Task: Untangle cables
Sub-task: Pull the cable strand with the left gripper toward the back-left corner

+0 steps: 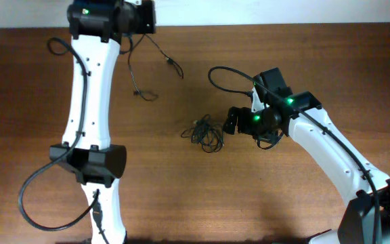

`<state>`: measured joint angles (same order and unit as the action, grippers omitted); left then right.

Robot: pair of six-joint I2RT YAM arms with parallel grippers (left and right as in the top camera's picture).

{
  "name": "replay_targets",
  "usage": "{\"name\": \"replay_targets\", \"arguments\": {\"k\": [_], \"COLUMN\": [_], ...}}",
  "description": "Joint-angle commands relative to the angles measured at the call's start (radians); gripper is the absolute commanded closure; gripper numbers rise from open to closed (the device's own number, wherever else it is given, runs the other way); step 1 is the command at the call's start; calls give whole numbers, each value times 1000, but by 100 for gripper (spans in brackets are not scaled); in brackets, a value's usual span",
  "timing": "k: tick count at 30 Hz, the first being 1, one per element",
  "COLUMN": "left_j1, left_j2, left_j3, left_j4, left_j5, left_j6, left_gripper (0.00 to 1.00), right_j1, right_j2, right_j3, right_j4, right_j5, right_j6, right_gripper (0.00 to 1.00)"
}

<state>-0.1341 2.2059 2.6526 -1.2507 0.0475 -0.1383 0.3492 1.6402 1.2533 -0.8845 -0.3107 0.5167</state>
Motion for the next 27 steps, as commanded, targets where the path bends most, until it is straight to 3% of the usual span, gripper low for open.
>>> {"name": "replay_targets", "arguments": {"k": [1,6,9,18,27], "left_j1": [77,148,150,208,444], "left_j2": [-1,-1,-1,25,213], "left_j3": [-4,-4,-4,-4,-4], "left_j4": [52,190,275,327,437], "left_j5": [91,666,830,763,711], "left_j6": [-64,-62,-62,-61,-54], "left_gripper": [100,100,100,100,98], "right_j1": [-2,-2,-2,-2,-2], "right_j2": [3,3,3,3,3], "right_j3": [-5,-5,-5,-5,-5], "right_j4": [-1,5,5,-3,-25], "right_j5": [9,9,9,9,10], "right_j6": [-3,-3,-3,-3,-4], "right_gripper": [1,1,1,1,1]}}
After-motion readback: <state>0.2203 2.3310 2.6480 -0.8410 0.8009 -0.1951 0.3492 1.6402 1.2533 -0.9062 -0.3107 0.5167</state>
